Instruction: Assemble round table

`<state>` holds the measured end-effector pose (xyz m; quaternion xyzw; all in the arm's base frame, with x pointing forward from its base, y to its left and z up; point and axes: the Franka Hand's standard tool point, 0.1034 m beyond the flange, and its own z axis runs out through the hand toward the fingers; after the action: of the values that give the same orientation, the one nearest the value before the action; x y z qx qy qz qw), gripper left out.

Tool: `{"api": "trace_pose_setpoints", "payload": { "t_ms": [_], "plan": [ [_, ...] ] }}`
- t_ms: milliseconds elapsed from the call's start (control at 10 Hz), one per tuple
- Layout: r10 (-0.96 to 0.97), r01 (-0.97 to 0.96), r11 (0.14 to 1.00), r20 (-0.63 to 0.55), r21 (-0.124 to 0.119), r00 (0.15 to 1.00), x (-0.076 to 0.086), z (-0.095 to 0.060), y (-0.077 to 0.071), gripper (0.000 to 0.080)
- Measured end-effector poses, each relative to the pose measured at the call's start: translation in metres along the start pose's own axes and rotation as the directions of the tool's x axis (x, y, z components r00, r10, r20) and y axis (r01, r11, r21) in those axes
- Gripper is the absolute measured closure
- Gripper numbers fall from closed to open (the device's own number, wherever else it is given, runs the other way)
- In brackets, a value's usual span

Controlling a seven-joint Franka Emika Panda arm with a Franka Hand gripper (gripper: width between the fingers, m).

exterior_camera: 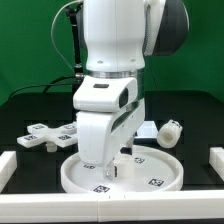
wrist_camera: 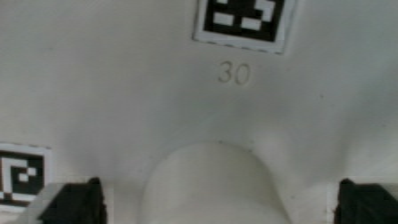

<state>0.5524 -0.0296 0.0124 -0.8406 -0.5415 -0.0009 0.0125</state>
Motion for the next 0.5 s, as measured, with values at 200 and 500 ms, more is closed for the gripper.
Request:
{"api": "trace_pose_setpoints", "payload": {
  "t_ms": [200,500],
  "plan": [
    [0.003,-0.003,1.000,0.000,0.000,1.000,-0.0019,-0.0004,0.0003,0.0270],
    [0.003,-0.003,1.000,0.000,0.000,1.000,-0.0019,-0.0002,0.0002,0.0397]
  ]
}}
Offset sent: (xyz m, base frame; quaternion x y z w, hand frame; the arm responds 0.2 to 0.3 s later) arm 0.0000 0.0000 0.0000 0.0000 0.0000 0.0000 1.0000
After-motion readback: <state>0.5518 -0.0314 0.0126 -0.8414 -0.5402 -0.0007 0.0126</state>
